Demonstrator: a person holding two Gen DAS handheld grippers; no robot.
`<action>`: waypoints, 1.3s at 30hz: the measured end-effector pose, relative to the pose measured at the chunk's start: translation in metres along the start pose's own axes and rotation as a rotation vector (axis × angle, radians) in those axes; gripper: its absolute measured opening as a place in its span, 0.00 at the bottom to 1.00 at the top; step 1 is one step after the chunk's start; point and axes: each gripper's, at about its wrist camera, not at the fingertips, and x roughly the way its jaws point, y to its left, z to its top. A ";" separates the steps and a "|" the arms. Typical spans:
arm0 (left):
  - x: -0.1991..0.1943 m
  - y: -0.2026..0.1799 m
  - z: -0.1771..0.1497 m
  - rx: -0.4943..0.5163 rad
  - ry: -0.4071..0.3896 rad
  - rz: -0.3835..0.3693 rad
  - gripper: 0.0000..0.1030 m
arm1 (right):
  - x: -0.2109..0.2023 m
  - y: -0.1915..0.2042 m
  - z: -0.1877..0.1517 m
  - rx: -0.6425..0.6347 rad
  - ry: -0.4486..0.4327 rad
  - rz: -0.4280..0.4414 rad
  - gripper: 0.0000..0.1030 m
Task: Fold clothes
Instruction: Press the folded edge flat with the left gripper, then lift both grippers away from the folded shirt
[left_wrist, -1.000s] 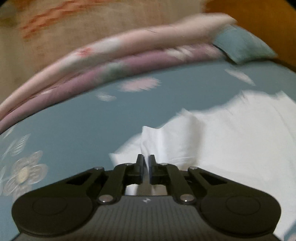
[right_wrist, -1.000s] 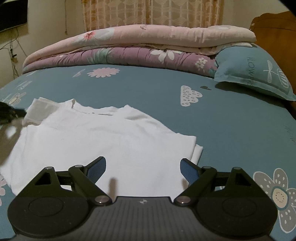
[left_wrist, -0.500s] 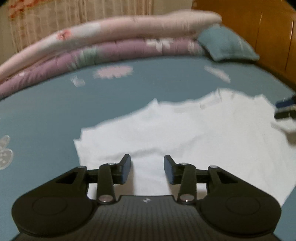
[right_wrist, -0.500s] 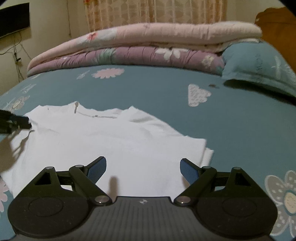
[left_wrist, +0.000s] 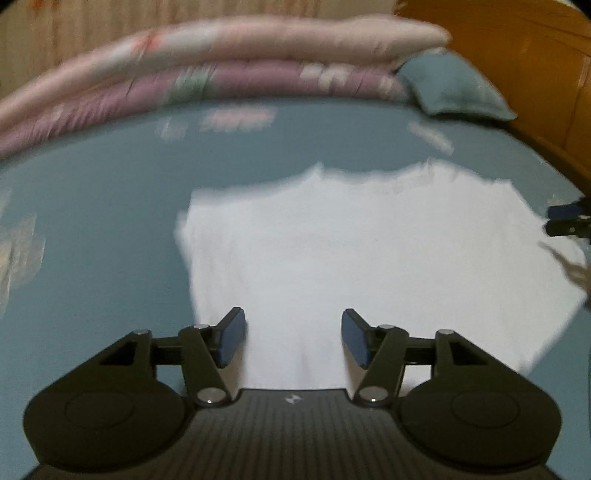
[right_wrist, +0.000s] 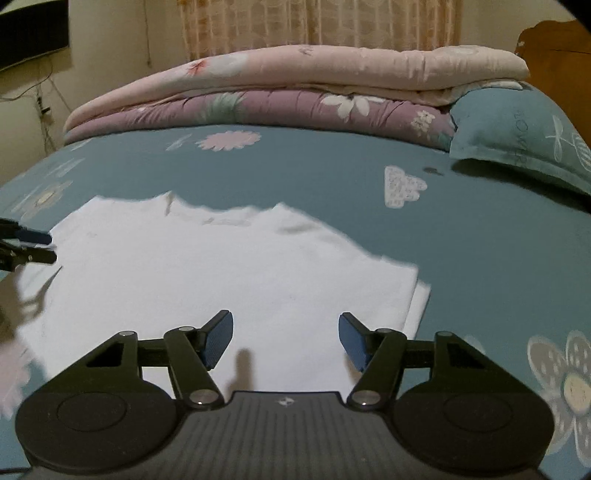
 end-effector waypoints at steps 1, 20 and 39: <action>-0.009 0.002 -0.014 0.008 -0.018 -0.003 0.58 | -0.002 0.000 -0.012 0.004 0.024 -0.009 0.67; -0.058 -0.013 -0.062 0.030 0.031 -0.008 0.68 | -0.037 0.013 -0.052 0.070 0.082 -0.045 0.70; -0.083 -0.118 -0.083 0.826 -0.062 0.259 0.79 | -0.069 0.131 -0.070 -0.694 0.118 -0.287 0.86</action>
